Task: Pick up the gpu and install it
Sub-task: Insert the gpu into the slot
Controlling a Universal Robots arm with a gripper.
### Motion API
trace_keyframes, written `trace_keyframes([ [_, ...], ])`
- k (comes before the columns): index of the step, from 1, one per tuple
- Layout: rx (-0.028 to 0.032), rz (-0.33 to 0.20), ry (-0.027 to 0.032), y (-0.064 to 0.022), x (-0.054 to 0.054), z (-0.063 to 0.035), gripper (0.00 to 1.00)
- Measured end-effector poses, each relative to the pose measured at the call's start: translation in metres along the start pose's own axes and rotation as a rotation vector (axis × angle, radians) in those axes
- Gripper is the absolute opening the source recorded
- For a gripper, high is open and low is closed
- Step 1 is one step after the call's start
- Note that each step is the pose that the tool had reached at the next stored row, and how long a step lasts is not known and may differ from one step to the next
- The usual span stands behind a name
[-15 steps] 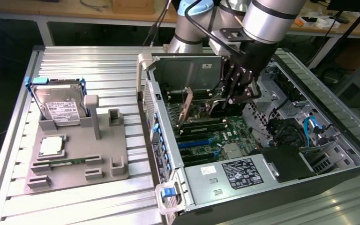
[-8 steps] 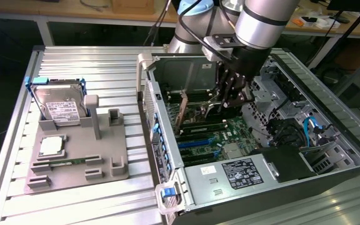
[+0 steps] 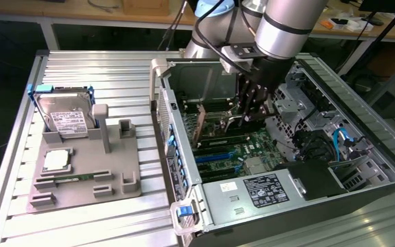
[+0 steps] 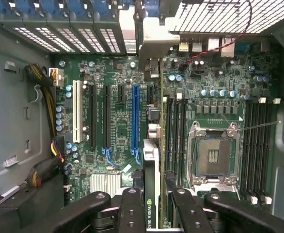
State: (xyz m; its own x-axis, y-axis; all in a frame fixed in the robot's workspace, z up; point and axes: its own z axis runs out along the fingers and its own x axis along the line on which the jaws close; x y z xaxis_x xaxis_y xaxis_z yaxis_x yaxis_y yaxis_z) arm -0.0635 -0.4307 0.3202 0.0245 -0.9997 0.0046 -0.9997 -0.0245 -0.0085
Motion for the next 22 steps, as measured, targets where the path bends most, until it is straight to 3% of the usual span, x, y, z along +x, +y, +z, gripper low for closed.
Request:
trace_keyframes([
  [2,0.0057,0.005,0.0004,0.0002,0.000,0.0029,0.27],
  [10,0.0159,0.024,0.0023,0.0003,0.001,0.0106,0.27],
  [22,0.0167,0.024,0.0023,0.0006,0.010,0.0125,0.27],
])
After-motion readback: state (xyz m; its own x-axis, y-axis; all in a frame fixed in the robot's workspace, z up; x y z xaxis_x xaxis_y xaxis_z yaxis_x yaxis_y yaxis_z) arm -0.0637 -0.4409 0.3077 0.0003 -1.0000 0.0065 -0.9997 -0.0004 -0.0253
